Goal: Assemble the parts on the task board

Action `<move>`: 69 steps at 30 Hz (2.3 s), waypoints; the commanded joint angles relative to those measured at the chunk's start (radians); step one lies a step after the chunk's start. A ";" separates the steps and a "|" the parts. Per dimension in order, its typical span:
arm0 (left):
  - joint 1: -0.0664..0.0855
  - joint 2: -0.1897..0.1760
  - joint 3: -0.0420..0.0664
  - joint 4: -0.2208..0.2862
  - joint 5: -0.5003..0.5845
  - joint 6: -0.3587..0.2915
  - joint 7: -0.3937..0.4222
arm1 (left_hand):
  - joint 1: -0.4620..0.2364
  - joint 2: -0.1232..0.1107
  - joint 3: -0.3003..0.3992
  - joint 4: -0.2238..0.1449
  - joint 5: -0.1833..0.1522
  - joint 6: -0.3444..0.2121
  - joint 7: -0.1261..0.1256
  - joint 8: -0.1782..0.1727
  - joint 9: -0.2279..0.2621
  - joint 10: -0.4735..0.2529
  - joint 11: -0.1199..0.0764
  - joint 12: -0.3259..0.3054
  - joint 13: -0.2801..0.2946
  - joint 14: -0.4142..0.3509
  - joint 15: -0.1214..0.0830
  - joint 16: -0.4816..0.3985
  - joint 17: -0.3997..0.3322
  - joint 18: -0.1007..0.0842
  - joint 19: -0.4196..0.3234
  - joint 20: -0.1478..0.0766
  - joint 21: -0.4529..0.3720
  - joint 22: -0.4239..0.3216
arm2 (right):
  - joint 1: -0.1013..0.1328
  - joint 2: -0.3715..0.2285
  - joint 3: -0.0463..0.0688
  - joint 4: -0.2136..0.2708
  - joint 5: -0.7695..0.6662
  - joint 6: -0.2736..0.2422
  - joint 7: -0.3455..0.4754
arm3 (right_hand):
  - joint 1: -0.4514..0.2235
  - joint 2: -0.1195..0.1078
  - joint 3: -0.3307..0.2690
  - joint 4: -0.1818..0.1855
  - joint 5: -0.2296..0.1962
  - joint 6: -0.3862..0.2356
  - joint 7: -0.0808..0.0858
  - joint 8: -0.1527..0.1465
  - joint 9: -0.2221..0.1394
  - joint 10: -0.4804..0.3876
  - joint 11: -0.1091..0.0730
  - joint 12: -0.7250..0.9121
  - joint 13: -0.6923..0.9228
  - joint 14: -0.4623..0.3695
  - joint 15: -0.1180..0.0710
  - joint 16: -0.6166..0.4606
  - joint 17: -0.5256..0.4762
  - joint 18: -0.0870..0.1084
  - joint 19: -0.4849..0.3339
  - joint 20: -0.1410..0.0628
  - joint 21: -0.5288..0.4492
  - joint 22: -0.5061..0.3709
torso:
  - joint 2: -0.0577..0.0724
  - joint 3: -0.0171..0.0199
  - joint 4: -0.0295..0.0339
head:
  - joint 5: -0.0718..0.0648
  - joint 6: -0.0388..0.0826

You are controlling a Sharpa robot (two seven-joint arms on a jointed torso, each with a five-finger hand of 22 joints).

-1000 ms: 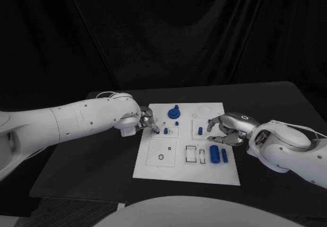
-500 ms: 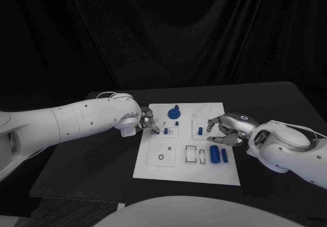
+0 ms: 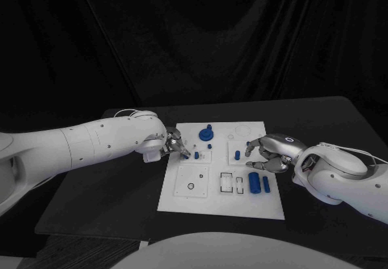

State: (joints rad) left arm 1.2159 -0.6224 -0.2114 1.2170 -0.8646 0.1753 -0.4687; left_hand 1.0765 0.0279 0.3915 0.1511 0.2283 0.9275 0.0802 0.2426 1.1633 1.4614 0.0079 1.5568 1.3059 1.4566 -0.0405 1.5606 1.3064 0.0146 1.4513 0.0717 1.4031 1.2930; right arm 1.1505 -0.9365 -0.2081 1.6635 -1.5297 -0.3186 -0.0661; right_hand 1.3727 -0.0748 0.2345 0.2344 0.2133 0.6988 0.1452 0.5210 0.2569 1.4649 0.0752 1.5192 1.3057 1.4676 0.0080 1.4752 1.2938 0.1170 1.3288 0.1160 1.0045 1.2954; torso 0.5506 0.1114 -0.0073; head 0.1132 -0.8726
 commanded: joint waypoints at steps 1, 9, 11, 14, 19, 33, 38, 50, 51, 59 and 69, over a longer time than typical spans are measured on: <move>-0.004 0.003 -0.001 -0.001 0.002 0.020 0.005 | -0.029 -0.003 -0.015 0.032 -0.024 -0.003 -0.001 -0.028 -0.028 0.097 0.006 0.006 0.257 0.114 0.007 0.010 0.264 0.033 -0.001 0.006 -0.021 0.215 | -0.003 0.000 0.001 0.000 -0.002 0.006 -0.019 | 0.028 -0.001 0.008 -0.005 0.035 0.006 0.006 0.016 -0.011 0.004 0.000 0.004 0.192 0.042 0.000 -0.012 0.184 -0.001 -0.006 -0.002 -0.017 0.121 | 0.000 -0.0004 0.0004 | 0.000 0.000; -0.005 0.006 -0.001 -0.005 0.002 0.024 0.009 | -0.036 -0.008 -0.046 0.049 -0.037 -0.006 0.002 -0.035 -0.034 0.091 0.010 0.003 0.254 0.114 0.010 0.010 0.264 0.033 -0.003 0.008 -0.024 0.214 | -0.004 0.001 0.001 -0.001 -0.002 0.007 -0.020 | 0.032 0.000 0.010 -0.008 0.049 0.007 0.006 0.016 -0.013 0.004 0.000 0.004 0.192 0.042 0.000 -0.012 0.183 -0.001 -0.005 -0.002 -0.018 0.121 | 0.000 -0.0004 -0.0001 | 0.002 0.000; -0.006 0.007 -0.001 -0.006 0.002 0.024 0.011 | -0.036 -0.009 -0.047 0.049 -0.037 -0.006 0.002 -0.035 -0.034 0.091 0.010 0.003 0.254 0.114 0.010 0.010 0.264 0.033 -0.003 0.008 -0.024 0.214 | -0.004 0.001 0.001 -0.001 -0.002 0.008 -0.020 | 0.033 0.000 0.010 -0.008 0.052 0.007 0.006 0.016 -0.013 0.004 0.000 0.004 0.192 0.042 0.000 -0.012 0.184 -0.001 -0.005 -0.002 -0.018 0.121 | 0.000 -0.0004 0.0001 | 0.002 0.000; -0.006 0.008 -0.001 -0.006 0.002 0.023 0.013 | -0.036 -0.009 -0.048 0.049 -0.037 -0.006 0.002 -0.035 -0.034 0.091 0.010 0.003 0.254 0.114 0.010 0.010 0.264 0.033 -0.003 0.008 -0.024 0.214 | -0.004 0.001 0.001 -0.001 -0.002 0.008 -0.021 | 0.034 0.000 0.011 -0.009 0.055 0.007 0.006 0.016 -0.013 0.004 0.000 0.004 0.192 0.042 -0.001 -0.011 0.184 -0.001 -0.005 -0.002 -0.019 0.121 | 0.000 -0.0002 0.0005 | 0.002 0.000; -0.008 0.010 -0.001 -0.010 0.002 0.024 0.012 | -0.028 -0.008 -0.060 0.047 -0.036 0.005 -0.002 -0.023 -0.026 0.092 0.008 0.003 0.254 0.114 0.010 0.010 0.264 0.033 -0.002 0.009 -0.023 0.215 | -0.005 0.001 0.001 -0.001 -0.002 0.010 -0.022 | 0.035 0.000 0.012 -0.010 0.060 0.007 0.006 0.016 -0.014 0.004 0.000 0.004 0.192 0.042 -0.001 -0.012 0.183 -0.001 -0.005 -0.002 -0.019 0.121 | 0.001 -0.0004 0.0011 | 0.003 0.000; -0.011 0.013 -0.001 -0.014 0.002 0.023 0.013 | -0.057 -0.003 -0.157 0.102 -0.089 -0.007 -0.004 0.037 0.061 0.094 0.006 0.005 0.255 0.114 0.008 0.010 0.264 0.033 0.000 0.007 -0.021 0.215 | -0.005 0.002 0.001 -0.001 -0.002 0.013 -0.024 | 0.043 0.001 0.018 -0.015 0.087 0.007 0.006 0.016 -0.017 0.003 0.000 0.003 0.191 0.041 -0.001 -0.012 0.183 -0.001 -0.005 -0.003 -0.022 0.121 | 0.000 0.0003 0.0011 | 0.003 0.000; -0.011 0.014 -0.001 -0.015 0.002 0.021 0.015 | -0.065 -0.004 -0.190 0.121 -0.112 -0.012 -0.005 0.052 0.086 0.094 0.006 0.005 0.255 0.114 0.008 0.010 0.264 0.032 0.001 0.007 -0.021 0.216 | -0.005 0.002 0.001 -0.001 -0.002 0.015 -0.025 | 0.045 0.001 0.021 -0.017 0.098 0.007 0.006 0.016 -0.018 0.003 0.000 0.003 0.191 0.041 -0.001 -0.012 0.183 -0.001 -0.005 -0.003 -0.023 0.121 | 0.000 -0.0004 0.0006 | 0.001 0.000; -0.012 0.012 -0.001 -0.016 0.002 0.008 0.019 | -0.073 0.001 -0.233 0.136 -0.138 -0.032 -0.003 0.072 0.132 0.096 0.007 0.006 0.257 0.114 0.008 0.010 0.264 0.032 0.003 0.007 -0.018 0.217 | -0.005 0.001 0.001 -0.002 -0.002 0.015 -0.026 | 0.047 0.000 0.023 -0.019 0.110 0.007 0.006 0.016 -0.019 0.002 0.000 0.003 0.190 0.041 -0.001 -0.012 0.183 -0.001 -0.005 -0.003 -0.023 0.121 | 0.000 -0.0005 0.0000 | 0.002 0.000; -0.012 0.011 -0.001 -0.016 0.002 0.005 0.020 | -0.073 0.001 -0.233 0.136 -0.139 -0.032 -0.003 0.072 0.132 0.096 0.007 0.006 0.257 0.114 0.008 0.010 0.264 0.032 0.003 0.007 -0.018 0.217 | -0.005 0.001 0.001 -0.002 -0.002 0.015 -0.026 | 0.048 0.000 0.024 -0.020 0.112 0.007 0.007 0.016 -0.019 0.001 0.000 0.003 0.190 0.041 -0.001 -0.012 0.183 -0.001 -0.005 -0.003 -0.024 0.121 | 0.000 -0.0007 -0.0001 | 0.002 0.000; -0.012 -0.004 -0.001 0.002 -0.037 -0.094 0.075 | -0.081 0.002 -0.254 0.137 -0.147 -0.038 -0.003 0.083 0.151 0.100 0.007 0.009 0.259 0.114 0.009 0.010 0.264 0.030 0.007 0.008 -0.012 0.219 | -0.006 0.000 0.001 -0.003 -0.002 0.014 -0.025 | 0.049 0.000 0.025 -0.021 0.117 0.007 0.007 0.016 -0.019 0.001 0.000 0.002 0.190 0.041 -0.001 -0.013 0.182 -0.001 -0.005 -0.003 -0.024 0.121 | 0.000 -0.0007 0.0000 | -0.001 0.000; -0.006 -0.069 0.000 0.078 -0.138 -0.328 0.198 | -0.124 0.012 -0.338 0.142 -0.110 -0.063 -0.004 0.123 0.171 0.109 0.005 0.014 0.265 0.114 0.006 0.010 0.264 0.023 0.028 0.005 0.018 0.228 | -0.006 -0.005 0.001 -0.002 -0.002 0.014 -0.026 | 0.051 0.000 0.028 -0.023 0.126 0.008 0.007 0.017 -0.020 0.001 0.000 0.002 0.190 0.041 -0.001 -0.012 0.183 -0.001 -0.005 -0.003 -0.025 0.121 | 0.001 -0.0009 0.0014 | -0.008 0.000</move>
State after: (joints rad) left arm 1.2060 -0.6866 -0.2128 1.2855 -0.9367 -0.0152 -0.3609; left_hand 0.9792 0.0411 0.0785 0.2888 0.1097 0.8766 0.0737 0.3479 1.3006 1.4696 0.0159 1.5568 1.3059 1.4650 -0.0320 1.5606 1.3064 0.0146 1.4571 0.0768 1.4060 1.2930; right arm 1.1474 -0.9402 -0.2081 1.6608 -1.5296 -0.3069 -0.0753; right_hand 1.4033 -0.0816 0.2471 0.2217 0.3252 0.6990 0.1454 0.5210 0.2492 1.4649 0.0753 1.5191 1.3057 1.4676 0.0080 1.4752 1.2938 0.1170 1.3288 0.1159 0.9974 1.2954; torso 0.5510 0.1106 -0.0065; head 0.1063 -0.8726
